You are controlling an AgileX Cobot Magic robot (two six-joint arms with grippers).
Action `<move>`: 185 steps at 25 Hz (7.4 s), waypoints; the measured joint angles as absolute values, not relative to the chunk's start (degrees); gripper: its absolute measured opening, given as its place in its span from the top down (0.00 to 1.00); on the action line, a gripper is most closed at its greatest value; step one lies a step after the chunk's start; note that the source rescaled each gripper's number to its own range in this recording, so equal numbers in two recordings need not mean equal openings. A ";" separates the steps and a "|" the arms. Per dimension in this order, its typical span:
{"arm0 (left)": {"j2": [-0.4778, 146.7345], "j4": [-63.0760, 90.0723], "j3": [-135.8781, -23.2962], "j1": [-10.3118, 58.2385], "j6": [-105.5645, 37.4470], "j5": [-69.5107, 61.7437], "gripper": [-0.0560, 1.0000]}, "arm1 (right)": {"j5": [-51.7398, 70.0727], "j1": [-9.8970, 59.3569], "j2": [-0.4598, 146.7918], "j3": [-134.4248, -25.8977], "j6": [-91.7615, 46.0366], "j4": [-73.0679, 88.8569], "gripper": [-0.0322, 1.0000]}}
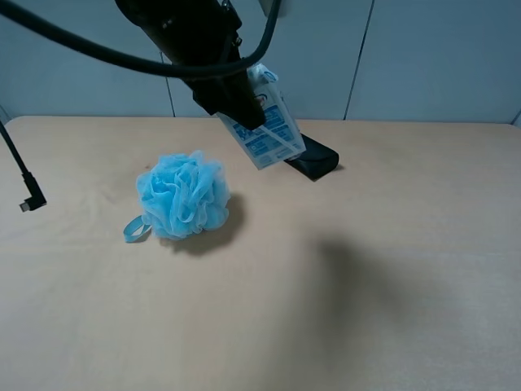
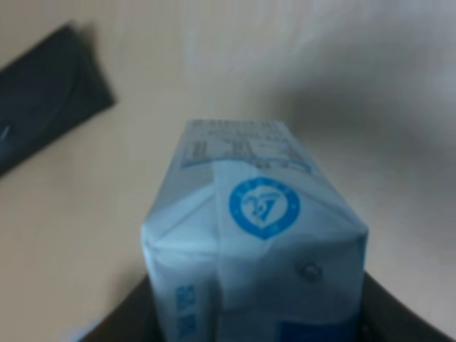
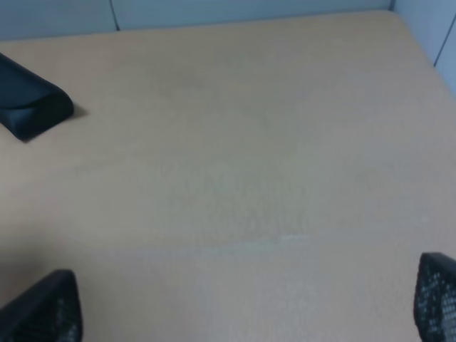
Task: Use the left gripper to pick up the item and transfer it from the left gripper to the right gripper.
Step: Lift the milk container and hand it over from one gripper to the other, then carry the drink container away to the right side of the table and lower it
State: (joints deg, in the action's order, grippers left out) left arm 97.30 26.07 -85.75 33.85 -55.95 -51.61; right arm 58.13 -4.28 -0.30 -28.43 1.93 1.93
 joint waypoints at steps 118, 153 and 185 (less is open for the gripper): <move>74.04 18.76 -85.80 26.54 -51.44 -65.39 0.02 | 24.11 39.58 72.94 -48.00 -50.92 39.73 0.96; 7.36 3.21 -33.34 26.54 -3.17 -67.26 0.03 | 26.13 39.58 72.94 -48.00 -47.78 39.62 0.96; 3.72 0.91 -28.41 -0.17 -1.24 -61.37 0.03 | 25.87 39.58 72.94 -48.00 -45.19 39.67 0.96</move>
State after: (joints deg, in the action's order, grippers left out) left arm 3.72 0.91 -28.41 -0.17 -1.24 -61.37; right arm 25.87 39.58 72.94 -48.00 -45.19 39.67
